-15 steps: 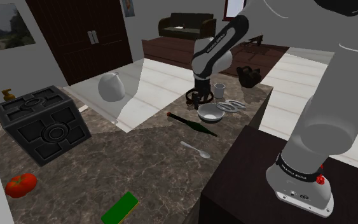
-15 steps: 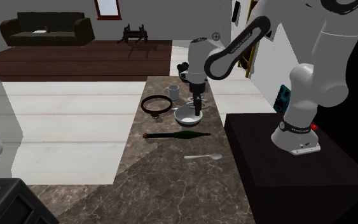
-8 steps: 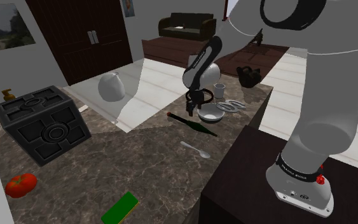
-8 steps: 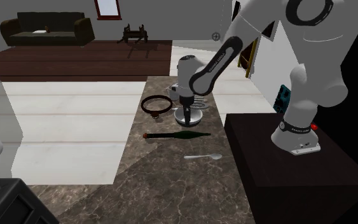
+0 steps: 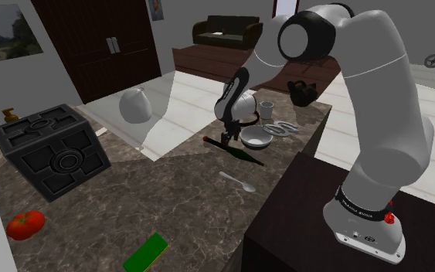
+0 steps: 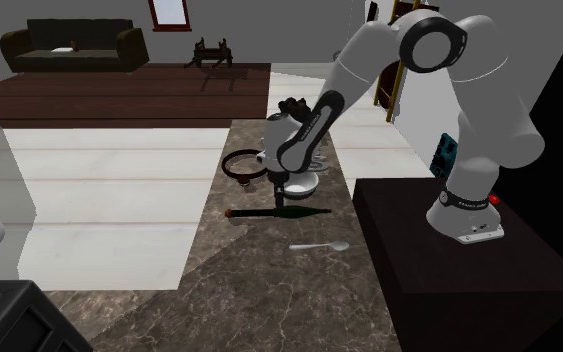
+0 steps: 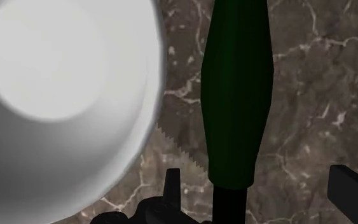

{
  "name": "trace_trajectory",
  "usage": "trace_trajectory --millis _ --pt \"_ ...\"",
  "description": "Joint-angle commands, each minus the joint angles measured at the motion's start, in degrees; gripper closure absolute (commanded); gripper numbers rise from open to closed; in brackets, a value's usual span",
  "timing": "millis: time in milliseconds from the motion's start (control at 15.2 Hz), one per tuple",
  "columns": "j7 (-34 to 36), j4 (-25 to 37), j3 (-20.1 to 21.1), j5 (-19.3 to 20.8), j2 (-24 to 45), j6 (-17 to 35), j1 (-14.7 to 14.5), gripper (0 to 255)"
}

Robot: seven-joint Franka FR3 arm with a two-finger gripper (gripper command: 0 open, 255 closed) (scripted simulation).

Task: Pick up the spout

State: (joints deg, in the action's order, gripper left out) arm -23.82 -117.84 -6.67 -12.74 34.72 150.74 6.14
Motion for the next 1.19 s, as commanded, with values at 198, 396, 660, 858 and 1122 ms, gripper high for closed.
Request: trace_trajectory --millis 198,396,660,858,1122 --pt "-0.8 2.2 0.9 -0.8 4.5 2.4 0.8 0" --pt "-1.0 2.9 1.3 -1.1 6.4 3.5 1.1 0" --pt "-1.0 2.8 1.4 -1.1 6.3 3.6 1.1 255" --pt "-1.2 3.0 1.4 -1.1 6.7 3.8 1.3 255" --pt "-1.2 3.3 1.4 -1.1 6.9 3.7 1.3 255"
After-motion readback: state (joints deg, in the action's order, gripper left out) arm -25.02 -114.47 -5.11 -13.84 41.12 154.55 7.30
